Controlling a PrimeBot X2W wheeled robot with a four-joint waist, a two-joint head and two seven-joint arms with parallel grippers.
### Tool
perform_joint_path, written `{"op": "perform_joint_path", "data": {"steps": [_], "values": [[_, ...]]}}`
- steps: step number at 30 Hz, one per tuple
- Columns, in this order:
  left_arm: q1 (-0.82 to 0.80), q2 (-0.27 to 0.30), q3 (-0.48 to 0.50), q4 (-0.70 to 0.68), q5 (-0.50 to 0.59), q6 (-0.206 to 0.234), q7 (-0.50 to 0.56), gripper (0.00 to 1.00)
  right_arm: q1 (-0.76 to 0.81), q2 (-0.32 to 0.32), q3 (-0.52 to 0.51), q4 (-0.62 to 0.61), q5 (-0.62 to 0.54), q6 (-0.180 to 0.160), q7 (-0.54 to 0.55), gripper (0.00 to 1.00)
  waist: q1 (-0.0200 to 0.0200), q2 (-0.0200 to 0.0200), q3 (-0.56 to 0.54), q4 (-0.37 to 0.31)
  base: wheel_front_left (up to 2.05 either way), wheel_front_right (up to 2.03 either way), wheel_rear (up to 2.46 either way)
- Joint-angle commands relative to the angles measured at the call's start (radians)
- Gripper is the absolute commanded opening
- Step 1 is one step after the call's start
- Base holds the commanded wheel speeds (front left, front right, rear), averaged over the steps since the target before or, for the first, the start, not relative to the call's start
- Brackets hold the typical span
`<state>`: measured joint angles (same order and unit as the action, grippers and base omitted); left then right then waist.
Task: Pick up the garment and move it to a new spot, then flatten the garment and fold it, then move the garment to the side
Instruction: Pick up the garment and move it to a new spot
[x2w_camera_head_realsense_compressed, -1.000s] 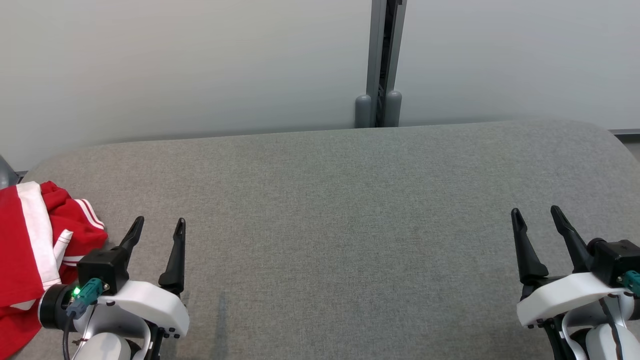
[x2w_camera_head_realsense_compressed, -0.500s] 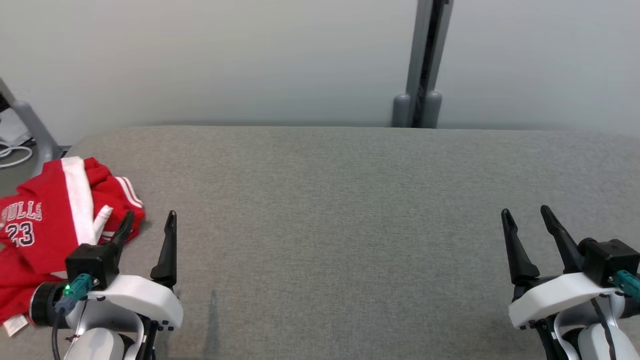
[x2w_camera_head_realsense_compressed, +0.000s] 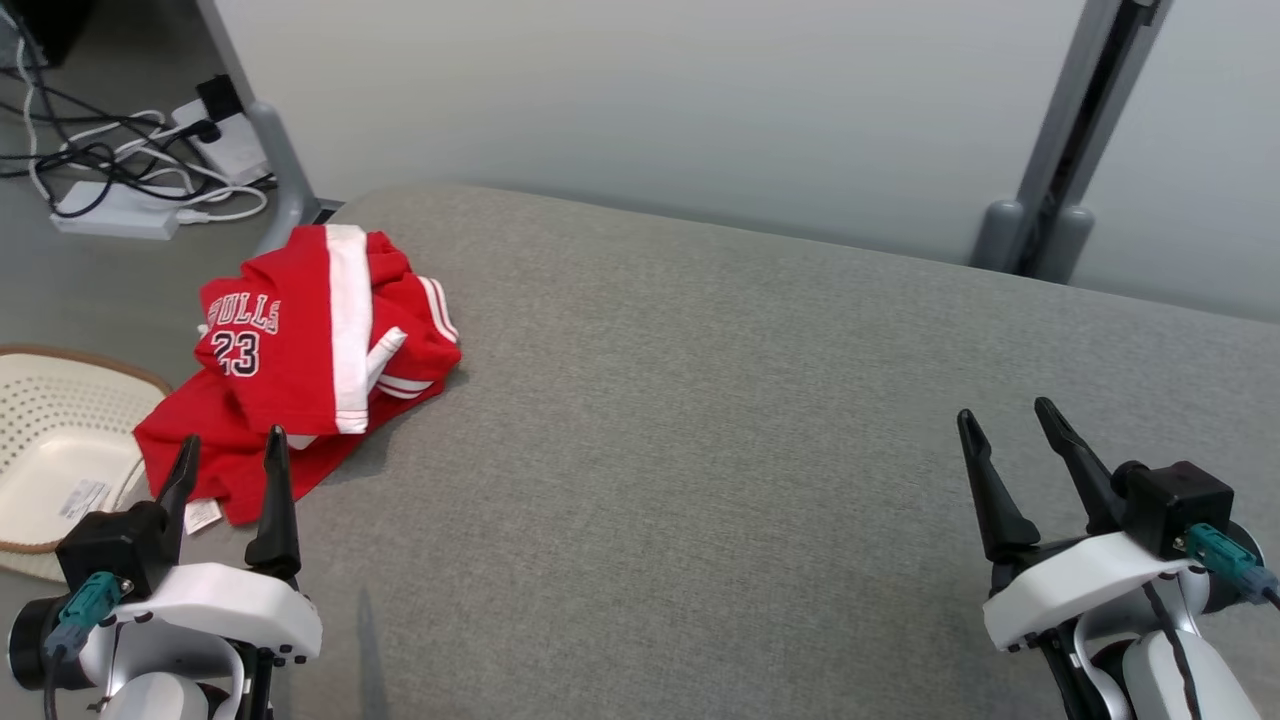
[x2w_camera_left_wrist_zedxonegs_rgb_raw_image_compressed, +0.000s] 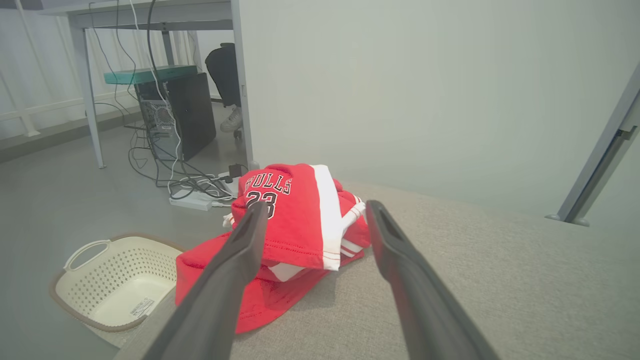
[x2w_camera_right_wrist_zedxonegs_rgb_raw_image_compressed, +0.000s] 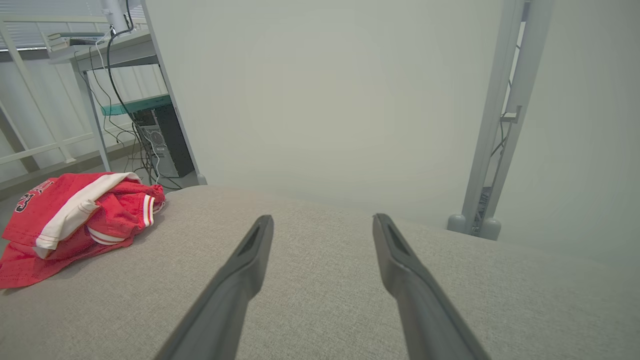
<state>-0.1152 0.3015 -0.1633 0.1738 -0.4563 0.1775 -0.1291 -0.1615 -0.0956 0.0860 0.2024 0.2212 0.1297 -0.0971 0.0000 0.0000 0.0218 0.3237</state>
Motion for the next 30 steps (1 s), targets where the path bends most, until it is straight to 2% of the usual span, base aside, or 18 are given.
{"op": "perform_joint_path", "data": {"steps": [1, 10, 30], "values": [[0.008, 0.005, 0.005, -0.001, -0.004, 0.005, -0.006, 1.0, -0.014, -0.006, 0.008, -0.004, 0.007, 0.002, -0.001, 1.0, 0.0, 0.0, 0.01, 0.043, 0.0, 0.0, 0.0], [0.017, -0.002, 0.011, -0.003, -0.021, 0.01, -0.021, 1.0, -0.032, -0.002, 0.033, -0.013, 0.004, 0.001, 0.005, 1.0, 0.0, 0.0, 0.026, 0.094, 0.0, 0.0, 0.0], [-0.029, 0.001, 0.011, -0.003, -0.038, 0.015, -0.029, 1.0, -0.048, -0.007, 0.037, -0.009, 0.014, 0.001, 0.001, 1.0, 0.0, 0.0, 0.049, 0.09, 0.0, 0.0, 0.0]]}}
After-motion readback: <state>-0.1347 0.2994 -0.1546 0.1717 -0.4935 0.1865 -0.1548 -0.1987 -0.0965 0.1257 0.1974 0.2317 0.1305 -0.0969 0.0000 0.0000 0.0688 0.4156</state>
